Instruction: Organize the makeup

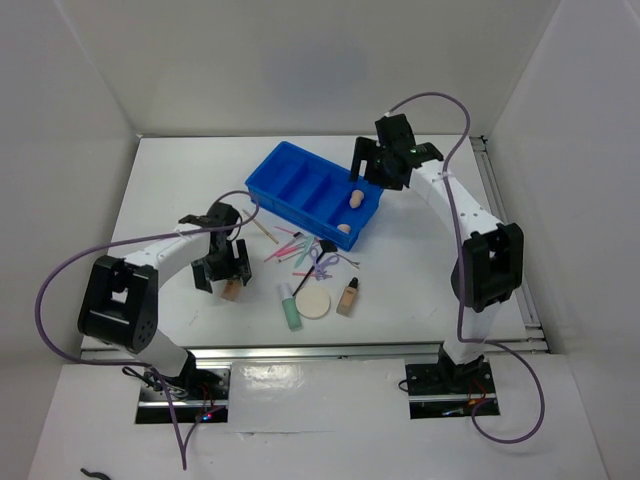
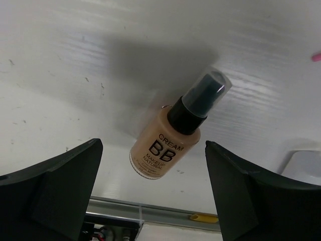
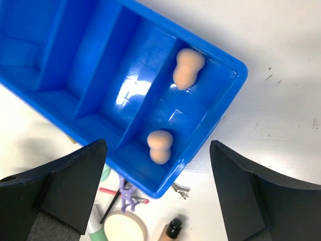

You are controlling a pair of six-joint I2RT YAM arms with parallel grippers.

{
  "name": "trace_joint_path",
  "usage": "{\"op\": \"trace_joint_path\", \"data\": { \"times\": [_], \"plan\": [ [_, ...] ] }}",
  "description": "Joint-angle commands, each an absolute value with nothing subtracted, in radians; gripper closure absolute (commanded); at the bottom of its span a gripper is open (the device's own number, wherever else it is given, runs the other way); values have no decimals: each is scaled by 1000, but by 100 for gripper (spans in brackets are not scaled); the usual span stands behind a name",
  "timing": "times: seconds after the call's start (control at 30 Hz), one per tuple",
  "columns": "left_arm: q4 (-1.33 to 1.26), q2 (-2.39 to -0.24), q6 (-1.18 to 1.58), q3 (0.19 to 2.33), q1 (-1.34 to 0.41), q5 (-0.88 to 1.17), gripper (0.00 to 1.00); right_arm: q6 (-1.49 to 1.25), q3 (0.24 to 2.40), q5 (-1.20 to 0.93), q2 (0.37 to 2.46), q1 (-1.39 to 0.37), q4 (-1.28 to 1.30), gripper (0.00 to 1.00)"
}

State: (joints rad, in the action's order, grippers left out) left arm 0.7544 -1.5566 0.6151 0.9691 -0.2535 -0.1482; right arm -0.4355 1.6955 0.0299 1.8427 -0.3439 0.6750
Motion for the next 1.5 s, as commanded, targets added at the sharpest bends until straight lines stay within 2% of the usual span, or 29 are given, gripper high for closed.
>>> {"op": "trace_joint_path", "data": {
  "times": [0.0,0.07,0.2,0.27,0.47,0.6,0.63,0.7,0.73,0.8,0.97,1.13,1.47],
  "plan": [
    [723,-1525,661,902,-261,-95,1,-423,1700,47,1760,-339,681,9],
    [695,-1516,672,876,-261,-86,2,-423,1700,48,1744,-339,681,9],
    [641,-1528,672,885,-261,-86,10,-414,1678,48,1724,-339,692,9],
    [629,-1560,672,894,-261,-95,18,-414,1668,57,1714,-339,692,9],
    [609,-1594,663,904,-261,-104,32,-405,1635,66,1694,-339,701,9],
    [609,-1603,663,913,-261,-94,52,-405,1614,66,1684,-339,701,9],
    [620,-1603,663,922,-271,-94,61,-405,1614,66,1684,-339,701,10],
    [629,-1603,653,931,-272,-94,73,-405,1605,66,1684,-339,701,10],
    [647,-1594,653,948,-272,-94,88,-405,1605,66,1684,-339,701,10],
    [679,-1583,644,982,-281,-118,100,-405,1605,66,1684,-339,710,10],
    [747,-1484,566,1173,-281,-108,100,-405,1623,66,1675,-339,723,10],
    [549,-1462,424,1337,-299,127,100,-405,1623,66,1655,-339,742,10],
    [702,-2083,318,2125,-396,216,100,-436,1546,37,1502,-262,755,10]
  ]
}}
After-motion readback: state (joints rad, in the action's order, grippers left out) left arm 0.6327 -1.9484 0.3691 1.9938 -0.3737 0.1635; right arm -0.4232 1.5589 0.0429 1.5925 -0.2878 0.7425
